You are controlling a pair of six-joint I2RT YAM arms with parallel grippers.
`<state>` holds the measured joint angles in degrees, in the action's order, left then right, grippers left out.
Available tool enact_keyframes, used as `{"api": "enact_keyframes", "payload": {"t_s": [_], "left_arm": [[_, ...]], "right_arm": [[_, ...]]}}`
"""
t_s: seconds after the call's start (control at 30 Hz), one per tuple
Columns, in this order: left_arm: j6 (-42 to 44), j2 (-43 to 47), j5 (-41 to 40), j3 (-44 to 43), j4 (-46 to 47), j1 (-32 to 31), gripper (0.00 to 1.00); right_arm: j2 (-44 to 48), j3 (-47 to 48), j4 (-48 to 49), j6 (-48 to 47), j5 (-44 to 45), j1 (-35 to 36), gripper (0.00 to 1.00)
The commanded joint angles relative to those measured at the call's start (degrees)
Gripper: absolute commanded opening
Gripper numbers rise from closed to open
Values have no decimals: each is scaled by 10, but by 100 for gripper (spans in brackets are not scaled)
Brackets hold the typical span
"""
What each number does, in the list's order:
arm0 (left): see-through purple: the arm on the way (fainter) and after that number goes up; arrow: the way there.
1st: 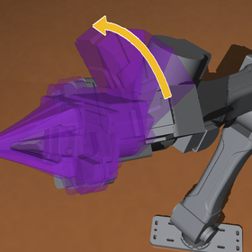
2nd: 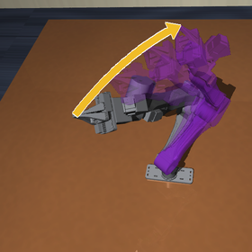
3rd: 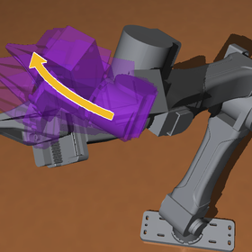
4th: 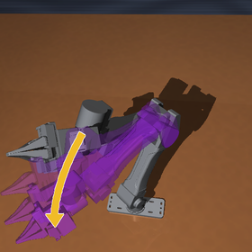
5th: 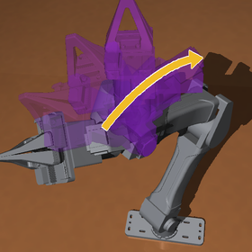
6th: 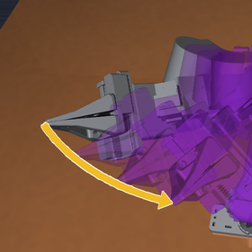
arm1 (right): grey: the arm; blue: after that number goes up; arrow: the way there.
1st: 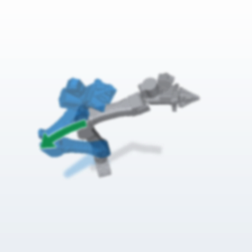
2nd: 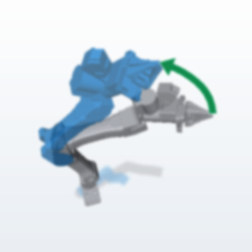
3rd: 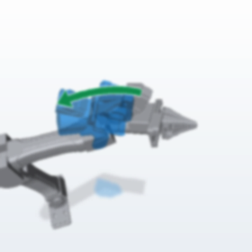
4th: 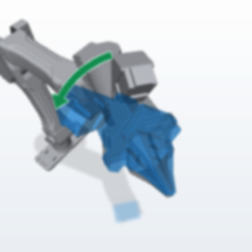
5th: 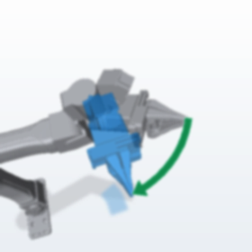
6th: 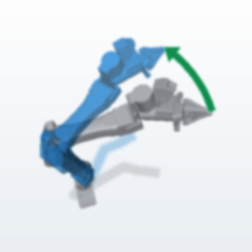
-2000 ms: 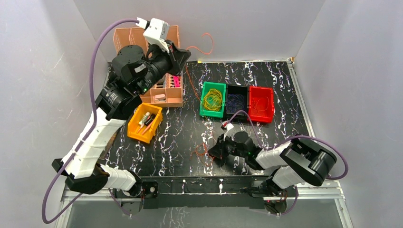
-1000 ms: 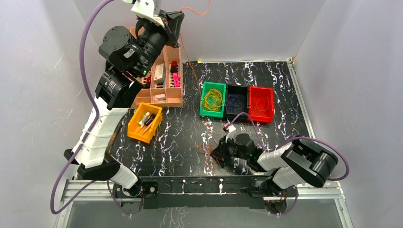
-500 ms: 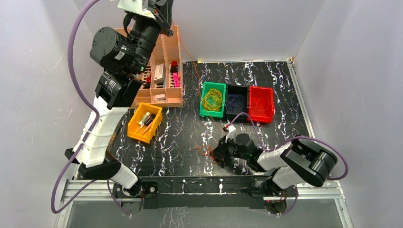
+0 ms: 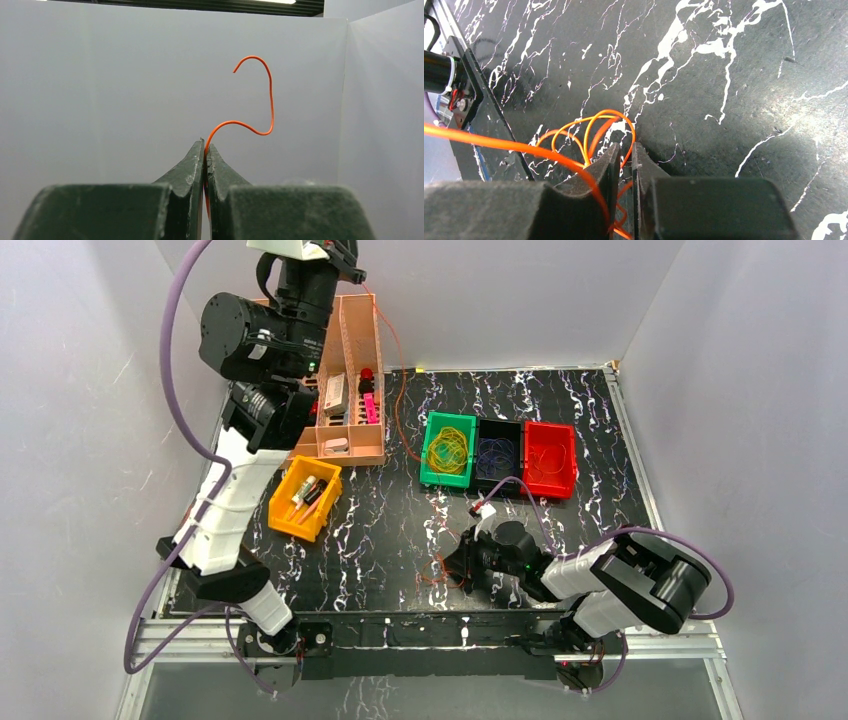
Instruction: Untangle the cables
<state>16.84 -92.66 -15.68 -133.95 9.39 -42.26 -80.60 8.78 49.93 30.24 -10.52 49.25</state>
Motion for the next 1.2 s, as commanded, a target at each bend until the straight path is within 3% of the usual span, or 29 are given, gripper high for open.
{"api": "enact_keyframes", "payload": {"t_s": [0.0,0.33,0.63,0.93,1.17], "left_arm": [[36,-14,-5,-44,61,2,0],[52,-23,-1,-56,80,2,0],[137,-25,-9,-69,140,2,0],[199,-19,-20,-68,169,2,0],[182,3,-23,-29,151,2,0]], "right_arm": [[17,-7,-13,-7,9,3,24],[24,-13,-23,-11,10,3,26],[44,-51,-14,1,8,3,39],[67,-76,-27,10,14,3,42],[94,-70,-48,11,24,3,44]]}}
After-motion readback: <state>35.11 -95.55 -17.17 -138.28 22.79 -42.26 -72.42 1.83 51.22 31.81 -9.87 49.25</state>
